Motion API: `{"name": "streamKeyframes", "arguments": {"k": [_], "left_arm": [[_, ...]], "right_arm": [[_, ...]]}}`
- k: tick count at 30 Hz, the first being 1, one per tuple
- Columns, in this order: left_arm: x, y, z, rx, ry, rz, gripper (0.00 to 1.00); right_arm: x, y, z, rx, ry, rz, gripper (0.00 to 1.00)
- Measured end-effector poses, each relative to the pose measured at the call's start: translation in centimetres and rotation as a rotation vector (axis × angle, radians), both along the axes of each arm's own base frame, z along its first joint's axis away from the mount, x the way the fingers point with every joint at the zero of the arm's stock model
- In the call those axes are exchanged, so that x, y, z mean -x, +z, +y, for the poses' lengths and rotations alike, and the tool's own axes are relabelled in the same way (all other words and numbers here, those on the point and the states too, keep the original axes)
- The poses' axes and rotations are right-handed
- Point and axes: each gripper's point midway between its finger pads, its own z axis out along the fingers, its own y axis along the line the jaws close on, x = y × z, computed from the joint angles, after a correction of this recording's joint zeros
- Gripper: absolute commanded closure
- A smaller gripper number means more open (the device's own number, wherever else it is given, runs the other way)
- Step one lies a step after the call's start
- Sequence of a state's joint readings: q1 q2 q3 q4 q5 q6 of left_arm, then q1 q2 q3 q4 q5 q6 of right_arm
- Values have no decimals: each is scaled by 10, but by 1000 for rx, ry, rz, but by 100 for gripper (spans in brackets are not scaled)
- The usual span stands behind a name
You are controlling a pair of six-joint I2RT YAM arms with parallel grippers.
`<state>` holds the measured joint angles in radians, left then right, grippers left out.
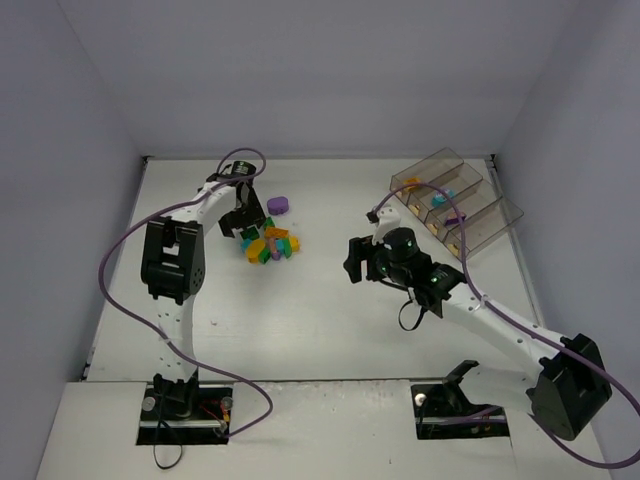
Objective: Sort the legos into containers by color
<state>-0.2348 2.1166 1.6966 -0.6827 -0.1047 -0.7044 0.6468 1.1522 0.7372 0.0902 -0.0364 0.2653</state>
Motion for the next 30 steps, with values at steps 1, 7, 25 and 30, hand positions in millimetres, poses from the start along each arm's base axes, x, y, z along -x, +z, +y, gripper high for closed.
{"name": "streamKeyframes", "arguments": {"k": [1,7,25,30], "left_arm": [[-1,-3,0,0,4,5,38],[4,-11,0,-3,14,35,43],[16,84,-22,166,-71,-156,83],[44,146,-51,396,-117,-297,83]], "right_arm": [[1,0,-1,1,-2,-1,29],[0,3,-3,2,-6,-9,29],[-4,13,6,-4,37,-20,31],[-8,38,21,-69,85,-66,33]]}}
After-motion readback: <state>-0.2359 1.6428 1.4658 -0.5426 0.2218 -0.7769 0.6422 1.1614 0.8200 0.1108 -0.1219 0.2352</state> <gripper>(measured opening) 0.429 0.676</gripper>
